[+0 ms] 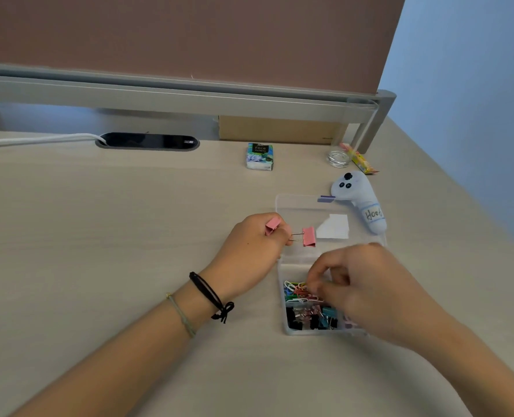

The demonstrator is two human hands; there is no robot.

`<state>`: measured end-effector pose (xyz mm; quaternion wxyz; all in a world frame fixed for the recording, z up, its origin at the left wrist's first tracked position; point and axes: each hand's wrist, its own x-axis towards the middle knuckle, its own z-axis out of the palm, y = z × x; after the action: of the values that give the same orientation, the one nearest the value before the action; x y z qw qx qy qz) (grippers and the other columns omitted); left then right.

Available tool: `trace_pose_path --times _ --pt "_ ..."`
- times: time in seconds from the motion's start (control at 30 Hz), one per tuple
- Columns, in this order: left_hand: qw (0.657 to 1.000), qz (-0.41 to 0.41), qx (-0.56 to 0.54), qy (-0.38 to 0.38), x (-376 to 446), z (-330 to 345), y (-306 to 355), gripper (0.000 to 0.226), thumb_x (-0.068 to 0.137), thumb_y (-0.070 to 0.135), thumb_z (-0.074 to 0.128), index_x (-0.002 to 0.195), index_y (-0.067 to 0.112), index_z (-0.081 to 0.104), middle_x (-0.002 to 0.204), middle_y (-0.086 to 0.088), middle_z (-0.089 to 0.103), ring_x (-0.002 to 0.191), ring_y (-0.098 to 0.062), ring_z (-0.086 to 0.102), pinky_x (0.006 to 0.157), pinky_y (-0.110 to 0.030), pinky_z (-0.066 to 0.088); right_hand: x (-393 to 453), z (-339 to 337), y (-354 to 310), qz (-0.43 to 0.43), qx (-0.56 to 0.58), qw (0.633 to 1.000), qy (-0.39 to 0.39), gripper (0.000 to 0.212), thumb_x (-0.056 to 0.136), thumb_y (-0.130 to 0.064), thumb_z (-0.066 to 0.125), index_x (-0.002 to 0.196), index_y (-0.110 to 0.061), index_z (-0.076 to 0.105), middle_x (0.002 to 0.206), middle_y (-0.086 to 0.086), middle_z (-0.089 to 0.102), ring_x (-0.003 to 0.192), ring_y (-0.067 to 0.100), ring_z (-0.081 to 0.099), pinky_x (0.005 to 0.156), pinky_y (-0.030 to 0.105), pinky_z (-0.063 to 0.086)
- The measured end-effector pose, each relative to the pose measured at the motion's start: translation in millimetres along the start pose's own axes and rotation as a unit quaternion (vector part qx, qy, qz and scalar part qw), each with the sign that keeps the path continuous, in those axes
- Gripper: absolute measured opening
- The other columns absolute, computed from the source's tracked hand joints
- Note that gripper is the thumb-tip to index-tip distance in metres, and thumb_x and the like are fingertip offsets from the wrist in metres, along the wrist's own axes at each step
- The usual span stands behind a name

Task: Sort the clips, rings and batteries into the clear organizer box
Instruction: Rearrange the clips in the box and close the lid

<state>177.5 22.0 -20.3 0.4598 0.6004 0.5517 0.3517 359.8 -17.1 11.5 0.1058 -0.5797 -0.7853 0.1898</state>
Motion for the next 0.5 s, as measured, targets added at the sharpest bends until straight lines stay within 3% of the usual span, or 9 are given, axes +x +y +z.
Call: trace_pose_path --times 0.07,0.1,0.17,0.2,0.33,0.5 --pt "1.000 0.011 0.026 -0.005 -1.7 -0.6 1.6 0.030 0.098 0.015 0.049 0.070 0.020 0.059 0.046 0.018 0.050 0.044 -0.002 0.040 0.051 -0.026 0.031 4.5 -10.8 8.7 0.007 0.044 0.995 0.095 0.012 0.079 -0.027 0.078 0.082 -0.035 0.069 0.057 -0.017 0.057 0.055 0.002 0.053 0.054 0.022 0.040" --pt "0.999 0.016 0.038 -0.002 -2.9 -0.5 2.6 0.029 0.097 0.015 0.049 0.071 0.019 0.060 0.048 0.016 0.050 0.047 -0.004 0.041 0.053 -0.027 0.031 6.8 -14.8 10.7 -0.007 0.049 0.991 0.127 0.023 0.075 -0.031 0.081 0.092 -0.038 0.067 0.068 -0.017 0.060 0.066 0.002 0.057 0.060 0.024 0.045" --pt "0.998 0.025 0.058 0.004 -5.1 1.3 3.7 0.026 0.097 0.018 0.050 0.073 0.016 0.062 0.058 0.011 0.052 0.056 -0.011 0.044 0.057 -0.029 0.033 11.4 -14.8 10.5 -0.054 0.050 0.989 0.126 0.038 0.073 -0.034 0.084 0.104 -0.038 0.063 0.091 -0.019 0.062 0.086 0.002 0.058 0.070 0.021 0.046" --pt "0.998 0.028 0.063 0.003 -6.0 2.7 4.1 0.025 0.097 0.019 0.051 0.075 0.013 0.062 0.062 0.006 0.053 0.059 -0.013 0.045 0.059 -0.031 0.034 14.1 -12.0 9.6 -0.079 0.042 0.990 0.113 0.035 0.074 -0.033 0.083 0.103 -0.036 0.063 0.095 -0.020 0.062 0.090 0.002 0.057 0.072 0.019 0.045" --pt "0.996 0.027 0.086 -0.012 -8.6 5.6 3.9 0.031 0.098 0.025 0.051 0.070 0.013 0.055 0.062 0.001 0.049 0.060 -0.016 0.042 0.061 -0.032 0.034 20.4 -7.5 14.3 -0.137 -0.004 0.985 0.101 0.012 0.080 -0.030 0.078 0.088 -0.029 0.068 0.084 -0.017 0.062 0.081 0.003 0.056 0.068 0.017 0.042" --pt "0.996 0.009 0.091 0.009 -6.4 -1.6 -0.3 0.050 0.099 0.046 0.051 0.068 0.009 0.040 0.059 0.002 0.035 0.051 -0.015 0.033 0.053 -0.030 0.030 15.7 -7.7 24.5 -0.151 -0.024 0.987 0.059 0.010 0.079 -0.029 0.079 0.081 -0.030 0.069 0.080 -0.015 0.064 0.078 0.000 0.053 0.068 0.020 0.044"
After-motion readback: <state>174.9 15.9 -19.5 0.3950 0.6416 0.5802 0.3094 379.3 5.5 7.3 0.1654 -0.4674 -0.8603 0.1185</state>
